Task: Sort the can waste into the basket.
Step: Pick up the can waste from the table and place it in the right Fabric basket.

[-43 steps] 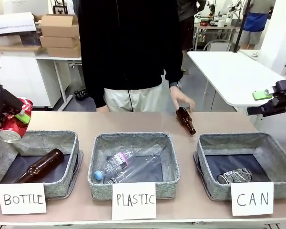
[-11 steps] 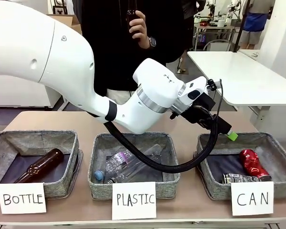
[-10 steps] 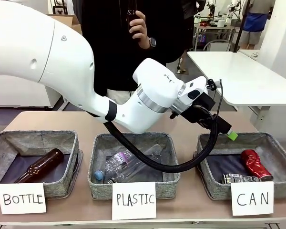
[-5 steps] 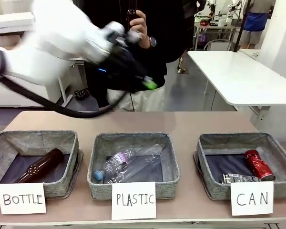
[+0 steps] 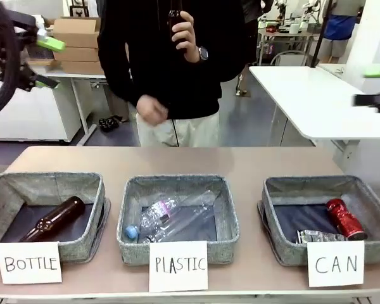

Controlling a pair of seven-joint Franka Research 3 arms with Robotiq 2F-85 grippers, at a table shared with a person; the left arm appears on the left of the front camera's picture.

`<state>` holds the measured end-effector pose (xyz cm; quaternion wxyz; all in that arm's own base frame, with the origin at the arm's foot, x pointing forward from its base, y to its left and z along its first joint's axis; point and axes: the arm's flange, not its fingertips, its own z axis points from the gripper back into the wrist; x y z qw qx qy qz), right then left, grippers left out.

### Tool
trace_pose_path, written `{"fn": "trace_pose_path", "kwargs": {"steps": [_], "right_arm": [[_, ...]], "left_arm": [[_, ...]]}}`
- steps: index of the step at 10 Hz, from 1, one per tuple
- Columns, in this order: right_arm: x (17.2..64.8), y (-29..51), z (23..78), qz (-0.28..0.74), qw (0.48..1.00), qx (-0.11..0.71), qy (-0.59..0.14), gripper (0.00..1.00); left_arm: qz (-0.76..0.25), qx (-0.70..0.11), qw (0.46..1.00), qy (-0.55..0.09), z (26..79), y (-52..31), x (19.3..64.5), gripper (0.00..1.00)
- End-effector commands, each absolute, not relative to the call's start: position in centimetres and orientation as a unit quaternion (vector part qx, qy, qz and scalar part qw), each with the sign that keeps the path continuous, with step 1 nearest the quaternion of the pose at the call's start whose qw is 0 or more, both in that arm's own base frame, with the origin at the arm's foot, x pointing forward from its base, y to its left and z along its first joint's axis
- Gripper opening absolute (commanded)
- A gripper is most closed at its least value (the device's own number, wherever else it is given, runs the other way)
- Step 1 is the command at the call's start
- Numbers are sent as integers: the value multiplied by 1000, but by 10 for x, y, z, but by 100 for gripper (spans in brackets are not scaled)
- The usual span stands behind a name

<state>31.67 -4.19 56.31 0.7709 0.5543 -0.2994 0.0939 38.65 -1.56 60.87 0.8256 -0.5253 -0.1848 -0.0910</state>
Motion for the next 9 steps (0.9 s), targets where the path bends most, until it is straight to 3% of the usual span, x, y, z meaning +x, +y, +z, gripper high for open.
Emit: {"fn": "trace_pose_path", "kwargs": {"steps": [1,2,3,4,9], "right_arm": [[336,-7,578,4,754,601,-267,100],[340,-2,592,-44,736,642,-208,100],[340,1,599,-52,751,633,-181,100],[337,6,572,25,755,610,-240,100],[337,6,572,25,755,610,-240,100]], "left_arm": [[-70,-584,787,-187,567,9,384,100],[-66,-620,757,-193,551,25,385,100],[-87,-674,701,-219,539,40,389,100],[-52,-582,789,-189,567,30,382,100],[-52,-582,789,-189,567,30,382,100]]}}
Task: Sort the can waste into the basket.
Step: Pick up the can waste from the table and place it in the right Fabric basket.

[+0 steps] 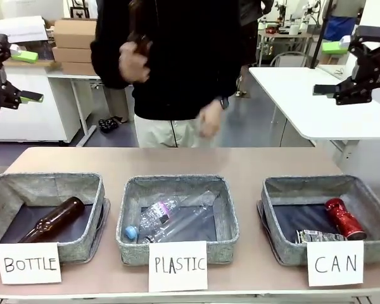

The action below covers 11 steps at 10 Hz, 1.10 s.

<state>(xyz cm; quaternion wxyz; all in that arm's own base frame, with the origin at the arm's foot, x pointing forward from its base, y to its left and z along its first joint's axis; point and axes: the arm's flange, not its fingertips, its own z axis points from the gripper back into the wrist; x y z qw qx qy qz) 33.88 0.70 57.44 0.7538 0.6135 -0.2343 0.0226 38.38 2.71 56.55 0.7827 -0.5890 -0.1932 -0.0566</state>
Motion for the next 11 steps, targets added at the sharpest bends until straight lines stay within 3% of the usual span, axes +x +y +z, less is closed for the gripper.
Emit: {"fn": "trace_pose_path", "kwargs": {"steps": [1,11], "right_arm": [[337,6,572,25,755,610,-240,100],[337,6,572,25,755,610,-240,100]], "left_arm": [[-52,-582,789,-189,567,30,382,100],[-52,-582,789,-189,567,30,382,100]]}}
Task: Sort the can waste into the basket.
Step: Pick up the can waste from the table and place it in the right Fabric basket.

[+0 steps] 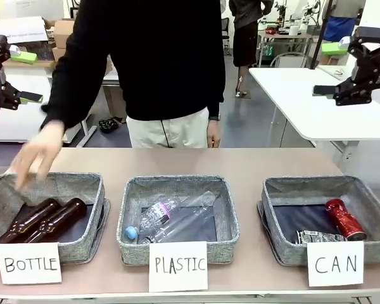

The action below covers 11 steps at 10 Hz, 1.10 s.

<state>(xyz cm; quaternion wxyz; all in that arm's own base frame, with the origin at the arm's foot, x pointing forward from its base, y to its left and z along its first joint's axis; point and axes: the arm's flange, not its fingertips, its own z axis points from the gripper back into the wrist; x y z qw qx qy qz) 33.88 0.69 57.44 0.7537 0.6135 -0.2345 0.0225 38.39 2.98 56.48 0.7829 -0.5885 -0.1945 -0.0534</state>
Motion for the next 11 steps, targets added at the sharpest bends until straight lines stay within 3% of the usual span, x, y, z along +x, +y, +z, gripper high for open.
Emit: {"fn": "trace_pose_path", "kwargs": {"steps": [1,11], "right_arm": [[337,6,572,25,755,610,-240,100],[337,6,572,25,755,610,-240,100]], "left_arm": [[-52,-582,789,-189,567,30,382,100],[-52,-582,789,-189,567,30,382,100]]}}
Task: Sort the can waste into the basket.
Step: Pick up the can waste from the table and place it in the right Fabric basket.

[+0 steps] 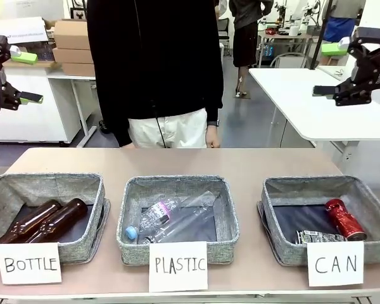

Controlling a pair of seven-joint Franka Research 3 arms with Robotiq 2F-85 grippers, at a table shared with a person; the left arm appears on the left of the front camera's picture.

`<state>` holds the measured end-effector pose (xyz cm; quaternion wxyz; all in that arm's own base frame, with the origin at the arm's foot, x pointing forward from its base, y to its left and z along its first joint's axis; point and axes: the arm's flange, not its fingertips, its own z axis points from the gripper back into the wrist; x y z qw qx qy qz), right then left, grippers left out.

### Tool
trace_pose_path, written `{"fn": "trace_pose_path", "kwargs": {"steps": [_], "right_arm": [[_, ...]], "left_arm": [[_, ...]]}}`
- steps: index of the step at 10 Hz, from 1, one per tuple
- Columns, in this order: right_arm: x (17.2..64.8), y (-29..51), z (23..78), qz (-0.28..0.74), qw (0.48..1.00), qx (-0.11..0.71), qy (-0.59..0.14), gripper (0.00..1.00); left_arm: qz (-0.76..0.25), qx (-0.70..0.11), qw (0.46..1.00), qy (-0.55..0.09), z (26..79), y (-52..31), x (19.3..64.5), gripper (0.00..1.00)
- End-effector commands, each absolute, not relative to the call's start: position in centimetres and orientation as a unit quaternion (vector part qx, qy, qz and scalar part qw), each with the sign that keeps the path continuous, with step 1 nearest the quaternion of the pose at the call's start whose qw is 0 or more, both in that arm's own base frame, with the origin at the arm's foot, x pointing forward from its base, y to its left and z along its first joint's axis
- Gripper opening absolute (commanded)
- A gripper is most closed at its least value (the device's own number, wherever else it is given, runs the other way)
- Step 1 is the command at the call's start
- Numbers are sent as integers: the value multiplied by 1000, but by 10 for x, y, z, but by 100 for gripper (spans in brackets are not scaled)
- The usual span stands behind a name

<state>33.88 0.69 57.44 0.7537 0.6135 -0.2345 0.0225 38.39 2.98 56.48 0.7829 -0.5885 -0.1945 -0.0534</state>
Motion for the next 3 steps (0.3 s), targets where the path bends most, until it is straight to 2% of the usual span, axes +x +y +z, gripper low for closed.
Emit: {"fn": "trace_pose_path", "kwargs": {"steps": [1,3], "right_arm": [[337,6,572,25,755,610,-240,100],[337,6,572,25,755,610,-240,100]], "left_arm": [[-52,-582,789,-189,567,30,382,100],[-52,-582,789,-189,567,30,382,100]]}}
